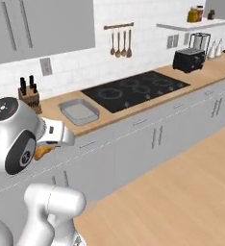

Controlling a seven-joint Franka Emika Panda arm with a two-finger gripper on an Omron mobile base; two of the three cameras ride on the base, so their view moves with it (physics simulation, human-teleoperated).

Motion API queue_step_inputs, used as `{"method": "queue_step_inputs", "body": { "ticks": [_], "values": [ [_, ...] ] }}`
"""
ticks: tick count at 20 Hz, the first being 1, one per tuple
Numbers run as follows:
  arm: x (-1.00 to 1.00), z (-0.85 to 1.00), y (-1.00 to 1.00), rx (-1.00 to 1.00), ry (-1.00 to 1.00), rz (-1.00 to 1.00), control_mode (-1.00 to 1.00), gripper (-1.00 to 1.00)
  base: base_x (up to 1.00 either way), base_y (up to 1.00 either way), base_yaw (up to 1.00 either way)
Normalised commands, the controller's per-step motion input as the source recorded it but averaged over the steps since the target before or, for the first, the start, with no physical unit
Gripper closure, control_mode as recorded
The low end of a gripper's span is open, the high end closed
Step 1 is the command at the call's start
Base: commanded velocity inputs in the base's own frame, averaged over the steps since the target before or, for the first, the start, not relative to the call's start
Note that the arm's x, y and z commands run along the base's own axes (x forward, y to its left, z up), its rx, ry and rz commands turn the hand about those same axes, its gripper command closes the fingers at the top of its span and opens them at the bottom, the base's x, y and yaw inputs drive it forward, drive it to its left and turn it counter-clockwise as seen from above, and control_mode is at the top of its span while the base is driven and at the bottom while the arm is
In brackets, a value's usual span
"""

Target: Place one cucumber and one chicken drumstick in each tupperware on the nearby counter, to pack two identical lunches.

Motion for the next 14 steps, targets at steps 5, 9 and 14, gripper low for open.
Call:
{"method": "queue_step_inputs", "body": {
  "ticks": [5,9,14],
  "values": [
    [0.0,0.0,0.0,0.0,0.0,0.0,1.0,1.0,1.0,-0.14,0.71],
    [0.0,0.0,0.0,0.0,0.0,0.0,1.0,1.0,0.38,-0.13,0.96],
    [0.0,0.0,0.0,0.0,0.0,0.0,1.0,1.0,0.04,-0.05,0.91]
  ]
}}
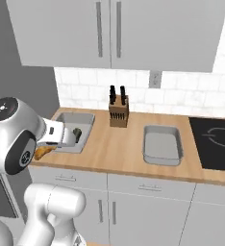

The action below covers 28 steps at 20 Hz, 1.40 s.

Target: Place one cucumber and one chicken drumstick in each tupperware on the nearby counter, to pack two identical lunches.

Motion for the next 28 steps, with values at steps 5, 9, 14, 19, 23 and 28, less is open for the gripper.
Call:
{"method": "queue_step_inputs", "body": {
  "ticks": [5,9,14,19,23,28],
  "values": [
    [0.0,0.0,0.0,0.0,0.0,0.0,1.0,1.0,0.44,-0.04,0.55],
    [0.0,0.0,0.0,0.0,0.0,0.0,1.0,1.0,0.29,0.03,0.27],
    [0.0,0.0,0.0,0.0,0.0,0.0,1.0,1.0,0.45,0.08,0.04],
    [0.0,0.0,0.0,0.0,0.0,0.0,1.0,1.0,0.58,0.09,0.0],
    [0.05,0.0,0.0,0.0,0.0,0.0,-1.0,1.0,0.25,0.0,0.0],
    [0.39,-0.18,0.2,0.0,-0.01,0.0,-1.0,1.0,0.0,0.0,0.0]
  ]
}}
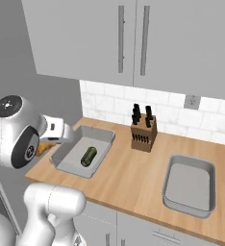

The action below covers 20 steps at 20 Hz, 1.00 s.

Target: Place one cucumber and one chicken drumstick in each tupperware on the nearby counter, to pack two identical lunches.

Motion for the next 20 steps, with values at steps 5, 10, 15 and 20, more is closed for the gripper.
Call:
{"method": "queue_step_inputs", "body": {
  "ticks": [5,10,15,20],
  "values": [
    [0.9,-0.42,0.27,0.0,0.01,0.01,-1.0,1.0,0.0,0.0,0.0],
    [0.97,-0.59,0.17,0.0,0.05,0.02,-1.0,1.0,0.0,0.0,0.0],
    [0.85,-0.51,0.03,-0.01,0.0,0.04,-1.0,1.0,0.0,0.0,0.0],
    [0.73,-0.4,0.0,-0.05,0.05,0.11,-1.0,1.0,0.0,0.0,0.0]
  ]
}}
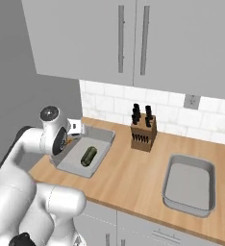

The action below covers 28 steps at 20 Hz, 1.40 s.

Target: Place one cucumber and one chicken drumstick in each tupperware on the nearby counter, to pack two identical lunches.

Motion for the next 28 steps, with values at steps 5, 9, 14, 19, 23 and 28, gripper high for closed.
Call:
{"method": "queue_step_inputs", "body": {
  "ticks": [5,9,14,19,23,28],
  "values": [
    [0.41,-0.51,0.0,-0.06,0.05,0.1,-1.0,1.0,0.0,0.0,0.0],
    [0.05,-0.28,-0.01,0.0,0.0,0.04,-1.0,1.0,0.0,0.0,0.0],
    [0.0,-0.21,0.0,0.0,0.0,0.0,-1.0,-1.0,0.0,0.0,0.0],
    [0.0,-0.15,0.0,0.0,0.01,0.0,-1.0,-1.0,0.0,0.0,0.0],
    [0.04,-0.01,0.0,0.0,0.01,0.0,-1.0,-1.0,0.0,0.0,0.0],
    [0.0,0.09,0.0,0.0,0.03,0.0,-1.0,-1.0,0.0,0.0,0.0]
  ]
}}
